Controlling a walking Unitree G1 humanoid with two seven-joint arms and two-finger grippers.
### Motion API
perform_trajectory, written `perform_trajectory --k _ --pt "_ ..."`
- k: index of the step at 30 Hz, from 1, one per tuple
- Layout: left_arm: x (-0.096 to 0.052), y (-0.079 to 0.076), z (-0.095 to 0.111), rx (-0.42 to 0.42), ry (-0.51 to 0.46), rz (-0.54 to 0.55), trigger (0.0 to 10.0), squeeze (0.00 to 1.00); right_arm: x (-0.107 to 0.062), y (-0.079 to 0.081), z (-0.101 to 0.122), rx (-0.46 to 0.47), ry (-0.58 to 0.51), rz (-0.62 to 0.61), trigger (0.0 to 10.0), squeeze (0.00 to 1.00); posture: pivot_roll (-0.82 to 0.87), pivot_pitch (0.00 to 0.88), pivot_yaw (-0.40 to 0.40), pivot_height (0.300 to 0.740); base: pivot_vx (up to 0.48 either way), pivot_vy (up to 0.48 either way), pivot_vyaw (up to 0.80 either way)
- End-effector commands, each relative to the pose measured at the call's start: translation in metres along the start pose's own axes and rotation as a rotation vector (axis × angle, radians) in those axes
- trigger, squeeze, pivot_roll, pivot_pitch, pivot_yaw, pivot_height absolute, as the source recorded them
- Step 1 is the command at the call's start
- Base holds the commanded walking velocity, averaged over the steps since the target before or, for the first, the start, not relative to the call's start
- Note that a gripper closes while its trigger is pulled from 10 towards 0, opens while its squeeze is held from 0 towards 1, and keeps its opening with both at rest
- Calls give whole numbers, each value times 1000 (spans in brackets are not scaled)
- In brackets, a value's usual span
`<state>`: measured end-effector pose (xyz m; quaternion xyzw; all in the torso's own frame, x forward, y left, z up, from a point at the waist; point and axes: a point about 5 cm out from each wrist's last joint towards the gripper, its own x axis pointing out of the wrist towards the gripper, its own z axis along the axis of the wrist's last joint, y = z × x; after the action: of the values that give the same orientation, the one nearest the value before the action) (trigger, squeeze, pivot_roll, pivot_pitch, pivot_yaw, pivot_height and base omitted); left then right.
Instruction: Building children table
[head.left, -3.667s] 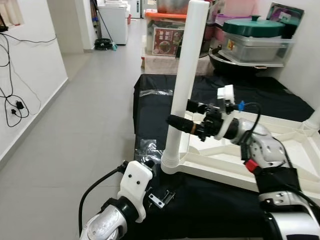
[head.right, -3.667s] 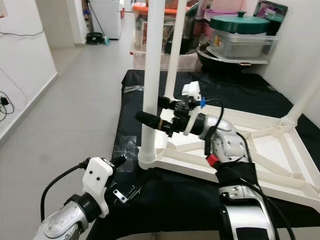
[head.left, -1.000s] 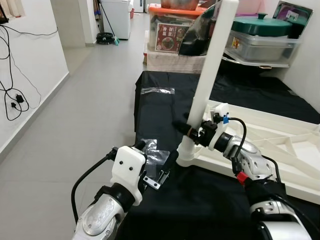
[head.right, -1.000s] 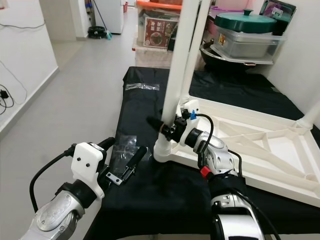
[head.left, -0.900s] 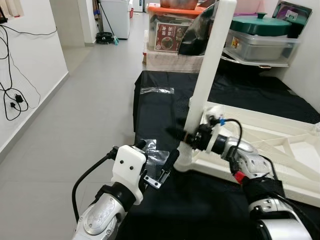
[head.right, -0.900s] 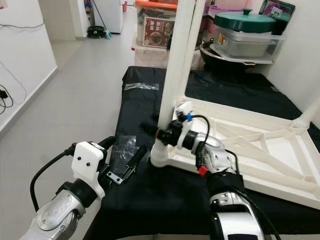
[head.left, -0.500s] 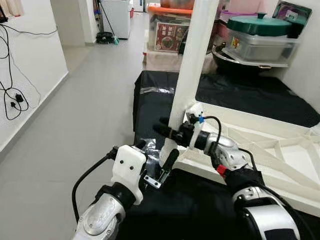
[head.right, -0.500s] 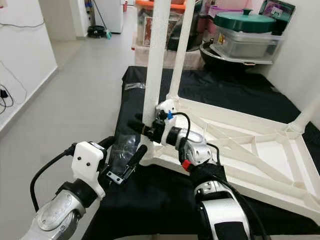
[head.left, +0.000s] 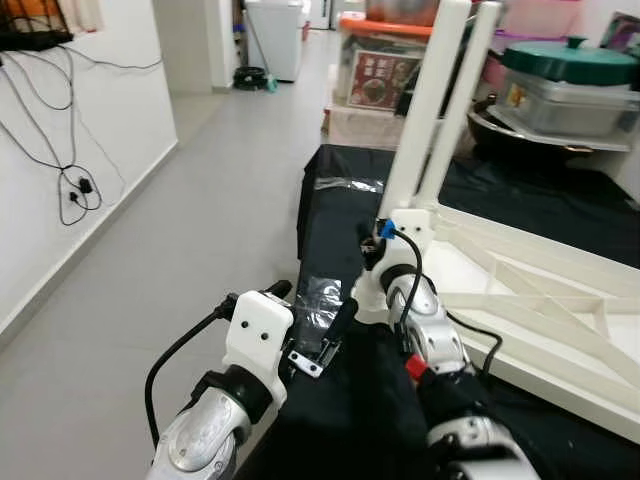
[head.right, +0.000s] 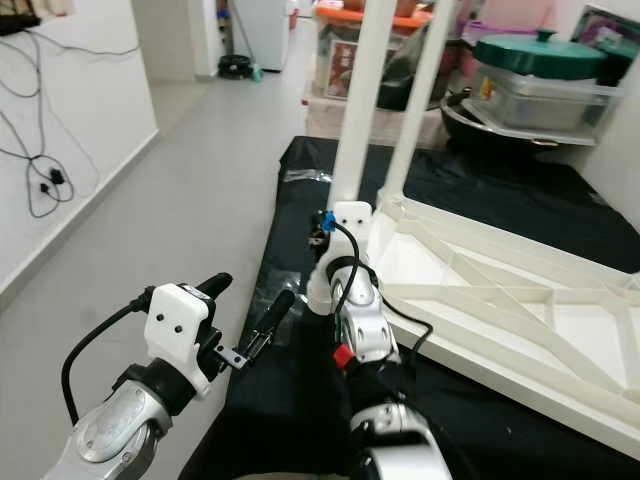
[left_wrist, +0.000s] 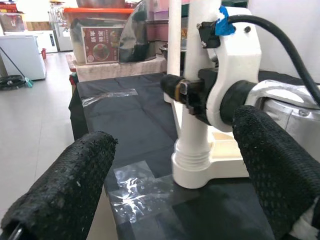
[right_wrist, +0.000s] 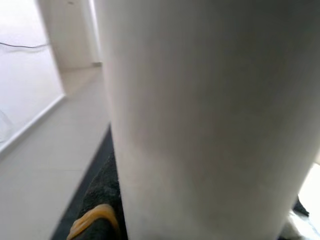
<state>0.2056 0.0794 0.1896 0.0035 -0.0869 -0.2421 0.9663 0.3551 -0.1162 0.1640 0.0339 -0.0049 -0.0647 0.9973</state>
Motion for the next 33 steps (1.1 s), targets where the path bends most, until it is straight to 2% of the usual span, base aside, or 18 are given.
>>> perform_trajectory --k 1,2,3,6,7,9,11,12,13,16,19,21,22,25,26,28,31,33 --pt "0 -1 -4 3 15 -3 10000 0 -8 -8 -15 29 67 -107 0 0 121 0 -88 740 0 0 0" --pt "0 -1 -4 2 16 -3 10000 0 -8 4 -14 69 57 -63 3137 0 122 0 -90 740 0 0 0" --pt "0 -1 -4 2 17 -2 10000 0 -6 11 -10 67 28 -22 10000 0 122 0 -90 740 0 0 0" --pt "0 -2 -4 0 18 -2 10000 0 -4 17 -6 80 -6 13 10000 0 120 0 -95 740 0 0 0" --pt "0 -2 -5 2 20 -3 10000 0 -4 21 0 88 -48 53 10000 1000 118 0 -94 740 0 0 0" --pt "-1 -3 -6 1 22 -2 10000 0 -4 23 9 75 -111 104 10000 1000 119 0 -96 740 0 0 0" --pt "-1 -3 -6 1 22 -2 10000 0 -4 23 9 75 -111 104 10000 1000 119 0 -96 740 0 0 0" --pt "0 -3 -5 -2 21 -1 10000 0 -3 24 10 89 -115 218 10000 0 117 0 -96 740 0 0 0" --pt "0 -3 -5 -2 21 -1 10000 0 -3 24 10 89 -115 218 10000 0 117 0 -96 740 0 0 0" --pt "0 -3 -5 1 20 -2 10000 0 -1 19 8 161 -67 526 10000 0 117 0 -96 740 0 0 0" --pt "0 -3 -5 1 20 -2 10000 0 -1 16 9 149 -78 586 10000 0 117 0 -96 740 0 0 0" --pt "1 -2 -4 1 16 2 10000 0 -1 9 10 163 -22 834 10000 0 116 0 -98 740 0 0 0" --pt "1 -2 -4 1 16 2 10000 0 -1 9 10 163 -22 834 10000 0 116 0 -98 740 0 0 0" --pt "2 -2 -4 3 15 -1 10000 0 -1 5 14 183 61 1127 10000 0 123 0 -101 740 0 0 0" --pt "2 -2 -4 3 15 -1 10000 0 -1 5 14 183 61 1127 10000 0 123 0 -101 740 0 0 0" --pt "2 -2 -4 4 14 -3 10000 0 -4 10 16 186 101 1286 10000 0 127 0 -105 740 0 0 0" --pt "3 -2 -3 6 12 -4 10000 0 -8 19 18 190 126 1437 10000 0 129 0 -104 740 0 0 0" --pt "3 -2 -3 6 12 -4 10000 0 -8 19 18 190 126 1437 10000 0 129 0 -104 740 0 0 0"
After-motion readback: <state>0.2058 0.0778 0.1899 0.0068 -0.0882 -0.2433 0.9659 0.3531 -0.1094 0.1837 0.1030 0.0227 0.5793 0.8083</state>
